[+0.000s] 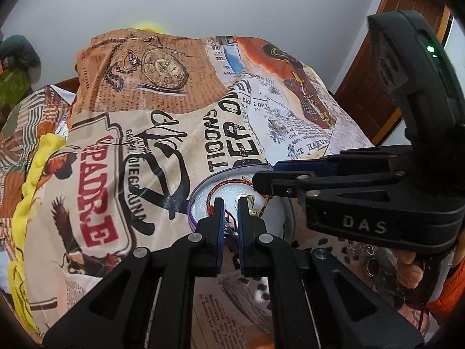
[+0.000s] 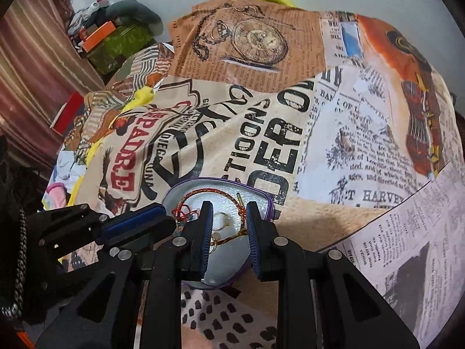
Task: Organize jewelry
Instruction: 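Open both tools and move them back to the remaining jewelry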
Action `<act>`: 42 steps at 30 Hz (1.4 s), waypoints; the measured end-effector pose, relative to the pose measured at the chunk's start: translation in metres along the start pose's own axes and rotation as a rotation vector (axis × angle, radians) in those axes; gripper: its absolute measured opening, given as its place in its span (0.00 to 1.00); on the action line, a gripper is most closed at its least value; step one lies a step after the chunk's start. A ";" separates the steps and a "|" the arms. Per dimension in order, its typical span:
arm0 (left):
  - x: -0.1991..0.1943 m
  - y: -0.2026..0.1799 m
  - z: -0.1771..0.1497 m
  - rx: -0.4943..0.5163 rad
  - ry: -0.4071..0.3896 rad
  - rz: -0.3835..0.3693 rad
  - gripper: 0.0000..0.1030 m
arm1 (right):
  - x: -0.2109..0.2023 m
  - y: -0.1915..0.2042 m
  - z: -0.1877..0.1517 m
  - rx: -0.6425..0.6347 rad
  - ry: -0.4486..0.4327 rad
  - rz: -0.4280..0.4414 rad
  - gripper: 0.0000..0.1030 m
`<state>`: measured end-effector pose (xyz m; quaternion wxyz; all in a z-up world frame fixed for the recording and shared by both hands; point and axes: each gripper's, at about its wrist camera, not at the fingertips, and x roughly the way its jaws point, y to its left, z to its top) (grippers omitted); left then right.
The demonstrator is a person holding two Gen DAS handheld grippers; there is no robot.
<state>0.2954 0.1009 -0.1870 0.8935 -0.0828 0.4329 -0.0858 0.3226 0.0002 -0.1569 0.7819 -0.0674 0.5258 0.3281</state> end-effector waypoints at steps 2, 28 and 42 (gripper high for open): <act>-0.007 0.000 0.000 -0.001 -0.009 0.012 0.05 | -0.008 0.002 -0.001 -0.006 -0.014 -0.003 0.24; -0.113 -0.055 -0.023 0.047 -0.099 0.036 0.37 | -0.134 0.021 -0.072 -0.069 -0.274 -0.208 0.42; -0.056 -0.108 -0.047 0.093 0.059 -0.040 0.38 | -0.144 -0.040 -0.118 0.044 -0.240 -0.241 0.42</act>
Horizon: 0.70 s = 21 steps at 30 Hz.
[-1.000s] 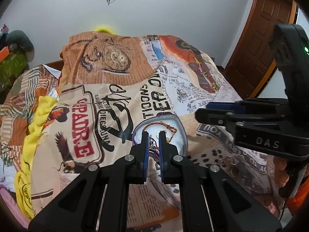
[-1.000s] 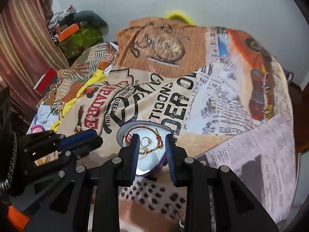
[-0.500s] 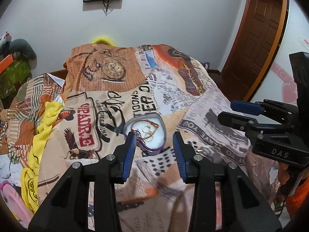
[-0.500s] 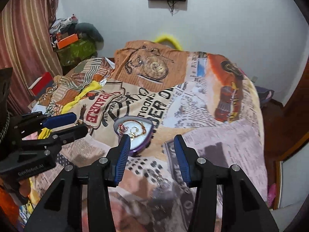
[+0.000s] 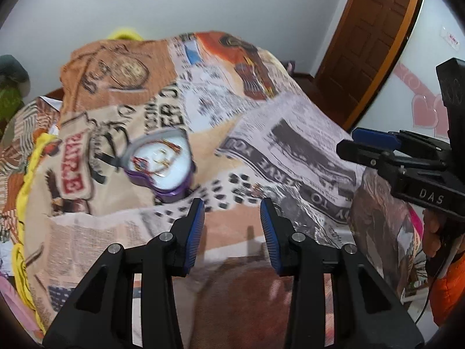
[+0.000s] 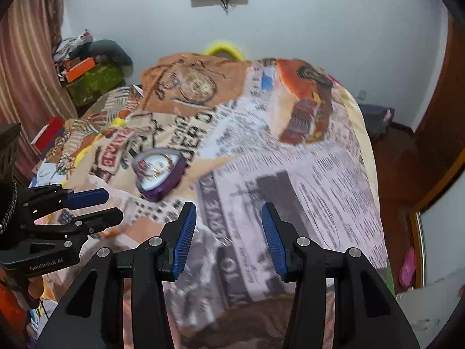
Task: Organize jewelry
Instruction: 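Open both tools and move them back to the remaining jewelry, then grasp a small silver ring with the right tool while the left tool grasps a silver ring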
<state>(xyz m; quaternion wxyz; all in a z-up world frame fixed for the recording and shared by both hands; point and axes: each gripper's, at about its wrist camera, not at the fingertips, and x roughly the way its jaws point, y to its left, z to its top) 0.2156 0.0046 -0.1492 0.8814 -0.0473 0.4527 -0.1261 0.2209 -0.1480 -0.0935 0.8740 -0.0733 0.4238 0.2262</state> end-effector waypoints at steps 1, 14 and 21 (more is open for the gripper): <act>0.005 -0.004 0.000 0.005 0.012 -0.007 0.38 | 0.002 -0.003 -0.004 0.002 0.013 0.002 0.42; 0.058 -0.032 -0.005 0.051 0.117 -0.037 0.38 | 0.027 -0.028 -0.042 0.023 0.091 0.025 0.42; 0.062 -0.031 -0.009 0.059 0.102 -0.053 0.38 | 0.042 -0.022 -0.044 0.009 0.103 0.061 0.42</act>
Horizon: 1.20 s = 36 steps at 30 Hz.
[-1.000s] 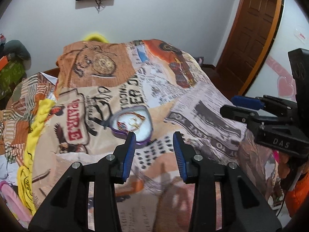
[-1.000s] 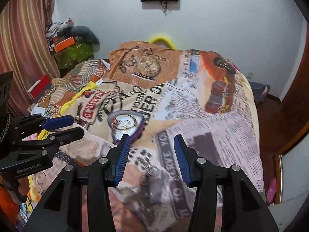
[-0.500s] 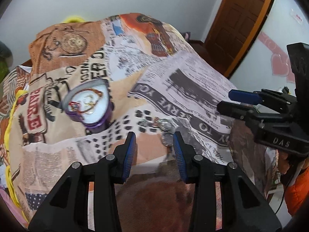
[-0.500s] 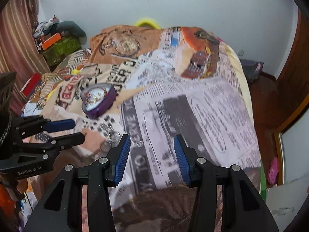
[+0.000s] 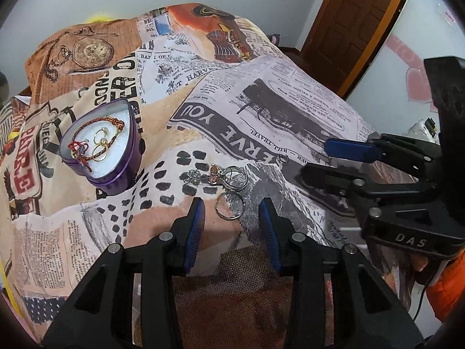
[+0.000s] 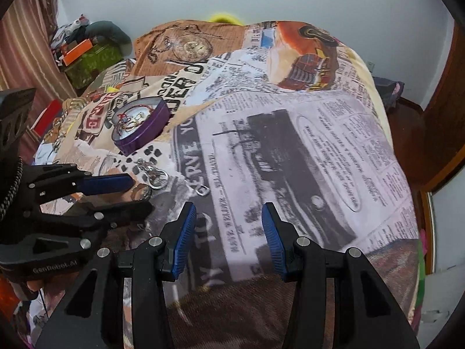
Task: Organize jewelry
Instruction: 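Grasp a small silver ring with the right tool while the left tool grasps a silver ring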
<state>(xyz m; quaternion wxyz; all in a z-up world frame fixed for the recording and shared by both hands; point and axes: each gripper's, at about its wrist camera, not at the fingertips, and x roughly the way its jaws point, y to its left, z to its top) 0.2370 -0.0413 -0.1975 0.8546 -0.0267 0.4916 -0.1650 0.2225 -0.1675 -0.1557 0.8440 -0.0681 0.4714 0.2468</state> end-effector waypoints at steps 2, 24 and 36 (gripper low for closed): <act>0.000 0.001 -0.001 -0.001 -0.006 0.000 0.35 | 0.004 0.003 0.002 -0.009 -0.002 0.004 0.42; -0.011 0.013 -0.009 -0.036 -0.068 0.036 0.19 | 0.015 0.012 0.011 -0.033 -0.009 0.021 0.09; -0.062 0.034 -0.005 -0.073 -0.169 0.067 0.19 | -0.036 0.021 0.034 -0.022 -0.134 -0.017 0.09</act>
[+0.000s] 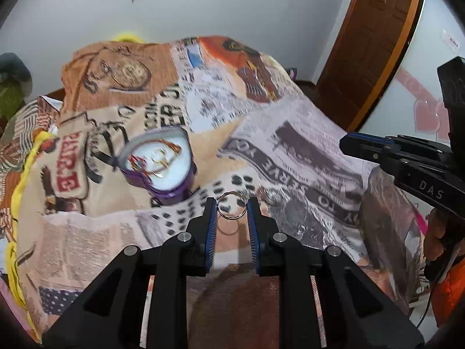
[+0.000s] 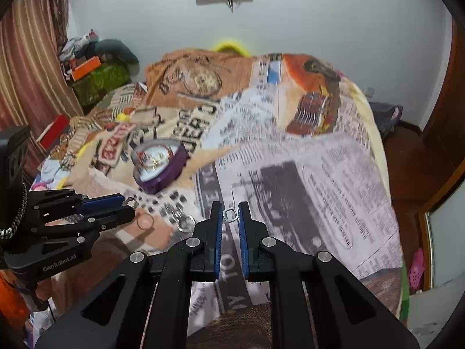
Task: Organize jewelry
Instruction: 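Grasp a small silver ring with the right tool while the left tool grasps a silver ring, then carry both silver rings to the heart tin and open both tools over it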
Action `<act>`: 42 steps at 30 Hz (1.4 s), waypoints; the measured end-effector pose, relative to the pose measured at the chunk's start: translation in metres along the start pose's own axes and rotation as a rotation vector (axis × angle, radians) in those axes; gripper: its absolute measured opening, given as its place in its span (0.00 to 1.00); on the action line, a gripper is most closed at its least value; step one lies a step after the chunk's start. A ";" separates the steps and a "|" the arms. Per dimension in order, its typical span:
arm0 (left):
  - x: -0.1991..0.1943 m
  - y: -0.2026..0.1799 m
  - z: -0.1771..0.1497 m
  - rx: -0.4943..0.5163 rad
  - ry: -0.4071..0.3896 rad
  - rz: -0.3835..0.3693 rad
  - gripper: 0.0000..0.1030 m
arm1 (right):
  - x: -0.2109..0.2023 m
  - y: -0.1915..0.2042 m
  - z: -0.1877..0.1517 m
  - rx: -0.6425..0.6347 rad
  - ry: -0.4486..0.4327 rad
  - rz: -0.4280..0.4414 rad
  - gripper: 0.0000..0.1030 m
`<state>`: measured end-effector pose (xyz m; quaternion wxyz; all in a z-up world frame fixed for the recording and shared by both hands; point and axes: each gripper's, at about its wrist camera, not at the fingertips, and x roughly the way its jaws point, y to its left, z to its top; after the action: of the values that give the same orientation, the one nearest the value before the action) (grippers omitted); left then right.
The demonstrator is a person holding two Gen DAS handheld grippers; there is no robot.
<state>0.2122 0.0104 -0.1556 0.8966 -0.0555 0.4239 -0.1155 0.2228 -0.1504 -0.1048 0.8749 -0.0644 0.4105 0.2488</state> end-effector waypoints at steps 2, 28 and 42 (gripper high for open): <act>-0.009 0.004 0.004 -0.001 -0.021 0.006 0.19 | -0.005 0.005 0.005 -0.004 -0.019 -0.003 0.09; -0.023 0.073 0.021 -0.069 -0.089 0.071 0.19 | 0.034 0.086 0.048 -0.077 -0.041 0.121 0.09; 0.026 0.102 0.034 -0.100 -0.022 0.050 0.19 | 0.086 0.092 0.071 -0.063 0.042 0.140 0.09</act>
<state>0.2709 0.1026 -0.1732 0.9000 -0.0909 0.4204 -0.0712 0.2732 -0.0149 -0.1144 0.8441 -0.0681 0.4243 0.3206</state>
